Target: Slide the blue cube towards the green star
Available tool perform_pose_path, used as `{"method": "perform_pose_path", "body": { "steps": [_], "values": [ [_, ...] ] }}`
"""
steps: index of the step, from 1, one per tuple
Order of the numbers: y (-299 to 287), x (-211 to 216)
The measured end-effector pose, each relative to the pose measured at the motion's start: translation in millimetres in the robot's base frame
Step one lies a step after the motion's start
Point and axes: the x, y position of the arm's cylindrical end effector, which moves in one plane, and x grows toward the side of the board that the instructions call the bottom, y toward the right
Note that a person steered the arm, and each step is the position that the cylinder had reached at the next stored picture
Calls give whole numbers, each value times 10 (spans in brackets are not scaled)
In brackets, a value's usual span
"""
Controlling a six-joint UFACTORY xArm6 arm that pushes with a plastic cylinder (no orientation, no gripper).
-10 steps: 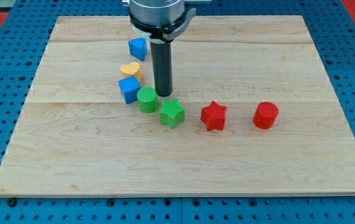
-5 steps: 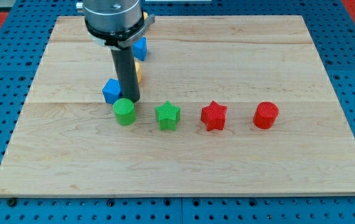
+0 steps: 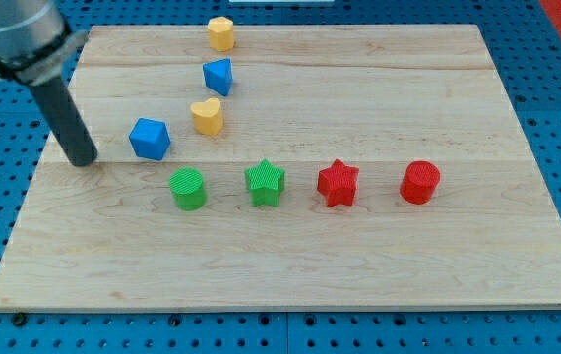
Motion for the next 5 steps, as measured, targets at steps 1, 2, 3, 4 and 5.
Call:
{"method": "perform_pose_path", "body": {
  "steps": [1,2,3,4,5],
  "values": [
    [332,-279],
    [728,-279],
    [664,-76],
    [983,-41],
    [1230,-41]
  ]
}}
